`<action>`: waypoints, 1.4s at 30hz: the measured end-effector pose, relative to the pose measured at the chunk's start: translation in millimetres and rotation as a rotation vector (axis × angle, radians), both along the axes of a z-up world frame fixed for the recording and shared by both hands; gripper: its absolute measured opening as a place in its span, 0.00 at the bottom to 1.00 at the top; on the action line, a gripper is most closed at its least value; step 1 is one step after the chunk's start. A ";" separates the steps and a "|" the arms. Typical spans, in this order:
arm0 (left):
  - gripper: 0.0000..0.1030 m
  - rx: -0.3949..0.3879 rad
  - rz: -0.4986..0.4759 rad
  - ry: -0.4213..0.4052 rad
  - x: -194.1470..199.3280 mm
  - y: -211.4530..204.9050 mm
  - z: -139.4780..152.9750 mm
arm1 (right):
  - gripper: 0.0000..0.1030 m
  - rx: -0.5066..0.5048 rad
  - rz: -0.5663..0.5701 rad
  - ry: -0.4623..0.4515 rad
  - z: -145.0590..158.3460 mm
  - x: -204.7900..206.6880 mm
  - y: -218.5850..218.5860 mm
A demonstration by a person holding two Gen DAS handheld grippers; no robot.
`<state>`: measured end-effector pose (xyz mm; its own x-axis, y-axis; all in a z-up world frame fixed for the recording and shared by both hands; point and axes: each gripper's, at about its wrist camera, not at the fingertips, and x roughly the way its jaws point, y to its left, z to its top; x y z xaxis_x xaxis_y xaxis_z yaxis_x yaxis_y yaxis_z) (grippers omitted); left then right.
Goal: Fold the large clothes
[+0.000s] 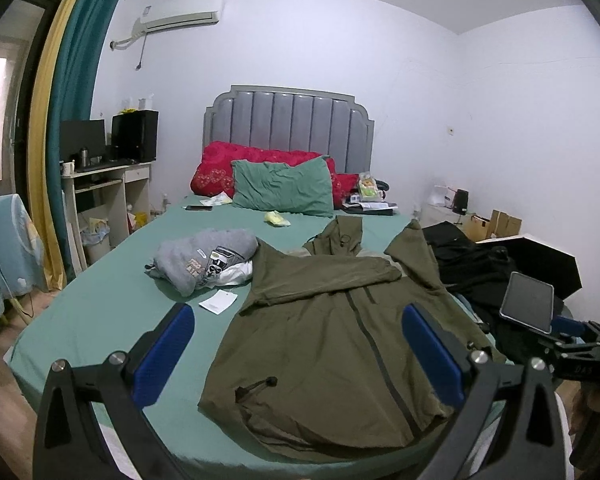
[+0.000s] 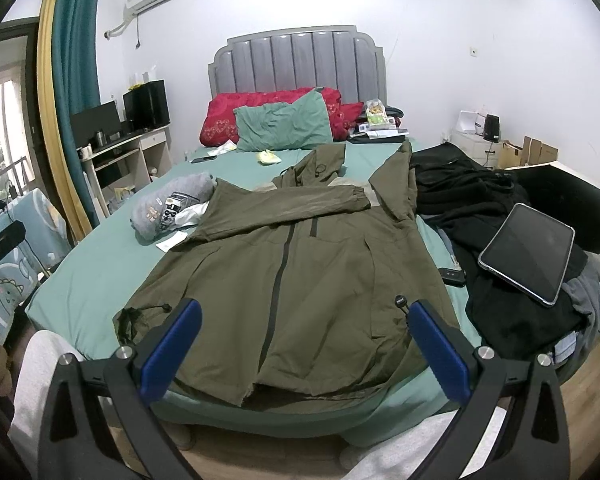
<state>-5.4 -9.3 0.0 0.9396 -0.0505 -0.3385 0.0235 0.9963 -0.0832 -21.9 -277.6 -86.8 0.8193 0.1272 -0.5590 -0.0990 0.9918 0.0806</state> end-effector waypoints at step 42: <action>1.00 -0.044 -0.048 0.001 -2.9 0.2 2.1 | 0.99 -0.006 0.009 -0.003 1.6 -1.8 0.7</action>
<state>-8.3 -9.1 2.1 0.9356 -0.1106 -0.3354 0.0714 0.9893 -0.1272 -23.7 -276.9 -85.2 0.8197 0.1311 -0.5577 -0.1080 0.9914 0.0743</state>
